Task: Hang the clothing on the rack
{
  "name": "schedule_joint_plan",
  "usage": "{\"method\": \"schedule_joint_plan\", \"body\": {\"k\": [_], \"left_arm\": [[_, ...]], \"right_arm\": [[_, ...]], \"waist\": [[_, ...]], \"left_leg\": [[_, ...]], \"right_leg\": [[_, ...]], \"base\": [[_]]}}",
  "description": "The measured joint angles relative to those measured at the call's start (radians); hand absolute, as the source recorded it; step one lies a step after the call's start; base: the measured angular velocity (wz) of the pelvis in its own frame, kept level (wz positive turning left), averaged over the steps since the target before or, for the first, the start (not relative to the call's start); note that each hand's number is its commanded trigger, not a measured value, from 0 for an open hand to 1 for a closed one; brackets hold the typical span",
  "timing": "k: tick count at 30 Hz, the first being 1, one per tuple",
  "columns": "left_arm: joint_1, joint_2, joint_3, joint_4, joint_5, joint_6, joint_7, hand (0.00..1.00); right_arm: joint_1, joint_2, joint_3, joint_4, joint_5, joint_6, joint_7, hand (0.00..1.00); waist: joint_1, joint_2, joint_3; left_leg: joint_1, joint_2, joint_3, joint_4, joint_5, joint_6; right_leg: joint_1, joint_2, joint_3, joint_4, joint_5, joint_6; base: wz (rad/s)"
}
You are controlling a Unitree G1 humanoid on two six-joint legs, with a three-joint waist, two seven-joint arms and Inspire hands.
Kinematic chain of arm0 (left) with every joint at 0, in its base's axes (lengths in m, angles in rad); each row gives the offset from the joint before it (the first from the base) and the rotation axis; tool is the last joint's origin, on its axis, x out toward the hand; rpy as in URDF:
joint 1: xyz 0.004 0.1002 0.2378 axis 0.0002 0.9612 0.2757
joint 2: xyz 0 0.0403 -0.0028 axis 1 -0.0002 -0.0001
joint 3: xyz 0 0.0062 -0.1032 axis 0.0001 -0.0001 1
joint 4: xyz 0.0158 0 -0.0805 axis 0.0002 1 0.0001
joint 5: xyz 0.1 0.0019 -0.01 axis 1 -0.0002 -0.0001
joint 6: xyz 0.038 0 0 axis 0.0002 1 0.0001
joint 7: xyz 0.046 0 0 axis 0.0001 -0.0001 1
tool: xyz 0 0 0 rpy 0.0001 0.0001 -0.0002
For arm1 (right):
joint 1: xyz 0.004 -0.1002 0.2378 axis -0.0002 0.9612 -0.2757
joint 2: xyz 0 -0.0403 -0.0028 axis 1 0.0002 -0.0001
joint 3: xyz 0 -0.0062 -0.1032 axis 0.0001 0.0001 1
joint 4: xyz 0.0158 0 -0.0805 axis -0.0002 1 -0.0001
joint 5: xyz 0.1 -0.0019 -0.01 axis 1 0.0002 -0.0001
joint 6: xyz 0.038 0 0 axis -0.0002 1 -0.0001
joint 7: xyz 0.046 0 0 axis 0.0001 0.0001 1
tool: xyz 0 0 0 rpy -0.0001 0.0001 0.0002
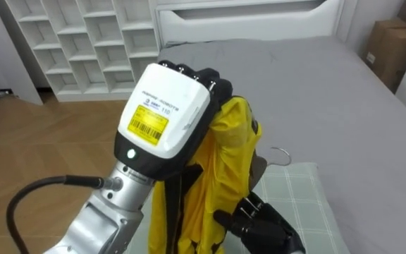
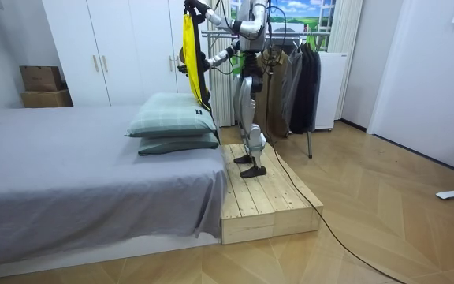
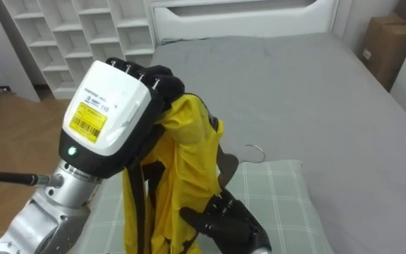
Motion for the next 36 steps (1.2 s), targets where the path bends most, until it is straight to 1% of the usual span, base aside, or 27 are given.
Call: {"method": "schedule_joint_plan", "body": {"k": [5, 7, 13, 14, 15, 16, 17, 19, 23, 27, 32, 36], "left_arm": [[0.000, 0.000, -0.001, 0.001, 0.000, 0.000, 0.000, 1.00], [-0.001, 0.000, -0.001, 0.001, 0.000, 0.000, 0.000, 1.00], [-0.002, 0.001, -0.001, 0.001, 0.000, 0.000, 0.001, 1.00], [-0.002, 0.001, -0.002, 0.001, 0.000, 0.000, 0.001, 1.00], [-0.002, 0.001, -0.003, 0.001, 0.000, 0.000, 0.002, 1.00], [-0.002, 0.001, -0.003, 0.001, 0.000, 0.000, 0.003, 1.00], [-0.002, 0.001, -0.003, 0.001, 0.000, 0.000, 0.003, 1.00], [-0.002, 0.001, -0.003, 0.001, 0.000, 0.000, 0.004, 1.00], [-0.002, 0.001, -0.004, 0.001, 0.000, 0.000, 0.014, 1.00], [-0.002, 0.008, -0.010, 0.001, -0.001, -0.002, 0.030, 1.00], [-0.002, 0.018, -0.010, 0.002, 0.000, -0.011, 0.044, 1.00], [-0.002, 0.024, -0.008, 0.001, 0.000, -0.011, 0.044, 1.00]], "right_arm": [[-0.016, -0.002, 0.000, 0.000, 0.000, 0.000, -0.008, 0.00], [-0.021, -0.013, -0.001, 0.000, 0.001, 0.000, -0.010, 0.00], [-0.030, -0.030, -0.002, 0.000, 0.016, 0.000, -0.016, 0.00], [-0.039, -0.030, -0.002, 0.000, 0.035, 0.000, -0.026, 0.09], [-0.047, -0.030, -0.003, 0.000, 0.042, 0.000, -0.033, 0.20], [-0.050, -0.031, -0.003, 0.000, 0.048, 0.000, -0.034, 0.51], [-0.055, -0.031, -0.005, 0.000, 0.052, 0.000, -0.039, 0.60], [-0.059, -0.031, -0.007, 0.000, 0.052, 0.000, -0.047, 1.00], [-0.059, -0.031, -0.007, 0.000, 0.052, 0.000, -0.065, 1.00], [-0.059, -0.034, -0.008, 0.000, 0.051, 0.000, -0.069, 1.00], [-0.059, -0.046, -0.014, 0.000, 0.030, 0.000, -0.070, 1.00], [-0.059, -0.049, -0.050, 0.000, 0.020, 0.000, -0.071, 1.00]], "waist": [[-0.003, 0.000, 0.0003], [-0.005, 0.000, 0.0002], [-0.001, 0.000, 0.0005], [-0.002, -0.001, 0.0010], [-0.003, -0.002, 0.0011], [-0.004, -0.002, 0.0012], [-0.004, -0.002, 0.0014], [-0.006, -0.005, 0.0021], [-0.008, -0.011, 0.0015], [-0.008, -0.020, -0.0018], [-0.010, -0.021, -0.0020], [-0.001, -0.021, -0.0022]], "left_leg": [[-0.001, 0.000, 0.000, 0.000, 0.000, 0.000], [0.000, -0.001, -0.001, -0.002, 0.000, 0.000], [0.000, -0.001, -0.002, -0.001, 0.000, 0.000], [0.000, -0.001, -0.002, -0.001, 0.000, 0.000], [0.000, -0.001, -0.002, -0.001, 0.000, 0.000], [0.000, -0.001, -0.002, -0.001, 0.000, 0.000], [0.000, -0.001, -0.002, -0.001, 0.000, 0.000], [0.001, -0.001, -0.002, -0.001, 0.000, 0.000], [0.000, -0.001, -0.002, 0.000, 0.000, 0.000], [0.000, -0.001, 0.000, 0.000, 0.000, 0.000], [0.000, -0.002, 0.000, 0.006, 0.000, 0.000], [0.000, -0.001, -0.001, 0.009, 0.000, 0.000]], "right_leg": [[0.000, 0.000, 0.000, 0.000, 0.000, 0.000], [0.000, 0.000, -0.004, 0.000, 0.000, 0.000], [0.000, -0.001, -0.008, -0.001, 0.000, 0.000], [0.000, -0.001, -0.007, 0.000, 0.000, 0.000], [0.000, -0.001, -0.008, -0.001, 0.000, 0.000], [0.000, -0.001, -0.008, 0.000, 0.000, 0.000], [0.000, -0.001, -0.008, -0.001, 0.000, 0.000], [0.000, -0.001, -0.006, -0.001, 0.000, 0.000], [0.000, -0.001, -0.006, -0.001, 0.000, 0.000], [-0.001, -0.001, -0.001, 0.000, 0.000, 0.000], [-0.001, -0.001, 0.002, 0.001, 0.000, 0.000], [-0.001, -0.001, 0.002, 0.002, 0.000, 0.000]], "base": [[0.00], [0.00], [0.00], [0.00], [0.00], [0.00], [0.00], [0.00], [0.00], [0.00], [0.00], [0.00]]}}
